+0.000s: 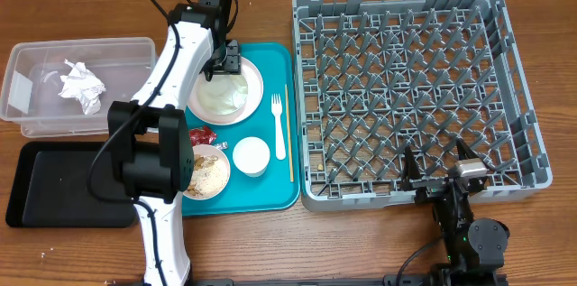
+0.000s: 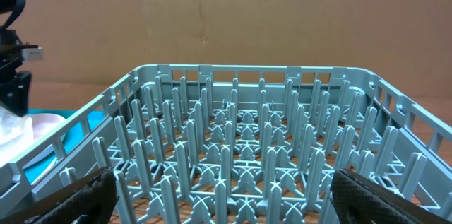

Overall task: Sort waste into correct bins and load items into the dishwasher
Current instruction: 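Move the tissue left and drop it into the clear bin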

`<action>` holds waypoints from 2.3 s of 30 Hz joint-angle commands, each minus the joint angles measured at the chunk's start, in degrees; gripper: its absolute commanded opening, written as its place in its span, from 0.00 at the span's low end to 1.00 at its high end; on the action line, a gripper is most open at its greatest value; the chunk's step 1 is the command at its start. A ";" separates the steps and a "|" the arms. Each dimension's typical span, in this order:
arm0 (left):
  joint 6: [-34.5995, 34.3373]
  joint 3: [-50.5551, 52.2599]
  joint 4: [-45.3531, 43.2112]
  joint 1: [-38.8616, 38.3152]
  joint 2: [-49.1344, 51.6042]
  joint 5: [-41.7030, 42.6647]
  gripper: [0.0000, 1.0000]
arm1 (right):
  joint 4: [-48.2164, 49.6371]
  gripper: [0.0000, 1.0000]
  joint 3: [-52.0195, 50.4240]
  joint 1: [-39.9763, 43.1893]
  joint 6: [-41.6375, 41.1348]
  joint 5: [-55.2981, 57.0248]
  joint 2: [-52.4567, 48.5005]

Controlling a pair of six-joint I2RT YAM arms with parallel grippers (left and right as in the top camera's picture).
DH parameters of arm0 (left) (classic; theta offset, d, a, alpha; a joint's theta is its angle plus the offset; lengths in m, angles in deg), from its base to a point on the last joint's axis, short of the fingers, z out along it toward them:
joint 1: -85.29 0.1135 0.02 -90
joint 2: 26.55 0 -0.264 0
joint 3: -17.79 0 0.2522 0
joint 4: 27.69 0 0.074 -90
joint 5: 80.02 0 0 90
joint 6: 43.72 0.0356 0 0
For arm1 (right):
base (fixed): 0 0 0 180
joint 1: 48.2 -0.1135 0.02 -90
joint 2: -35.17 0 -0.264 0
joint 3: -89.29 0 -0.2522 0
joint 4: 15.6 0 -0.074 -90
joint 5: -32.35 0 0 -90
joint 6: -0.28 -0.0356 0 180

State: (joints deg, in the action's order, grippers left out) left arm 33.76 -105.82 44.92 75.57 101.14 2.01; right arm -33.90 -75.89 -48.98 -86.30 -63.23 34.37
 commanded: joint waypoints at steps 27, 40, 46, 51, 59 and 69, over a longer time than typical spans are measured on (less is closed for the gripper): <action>0.44 -15.58 10.45 5.51 -16.17 -1.49 0.04 | 0.26 1.00 -0.61 0.20 -0.17 0.17 0.63; -4.46 -15.30 16.57 22.01 -13.99 0.20 0.04 | 0.26 1.00 -0.61 0.20 -0.20 0.17 0.63; -4.44 -15.02 17.20 25.83 -9.62 2.27 0.04 | 0.24 1.00 -0.61 0.20 -0.20 0.17 0.63; -4.42 -15.02 17.25 26.51 -5.73 2.21 0.04 | 0.26 1.00 -0.61 0.20 -0.20 0.17 0.63; -4.22 -15.02 15.91 26.73 -2.86 2.01 0.61 | 0.26 1.00 -0.61 0.20 -0.17 0.17 0.63; -2.08 -21.70 21.09 26.47 -4.81 4.76 0.75 | 0.26 1.00 -0.61 0.20 -0.20 0.17 0.63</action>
State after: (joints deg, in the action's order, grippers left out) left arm 30.35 -123.08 64.20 101.89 98.08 4.30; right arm -33.90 -75.89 -48.98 -86.32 -63.23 34.37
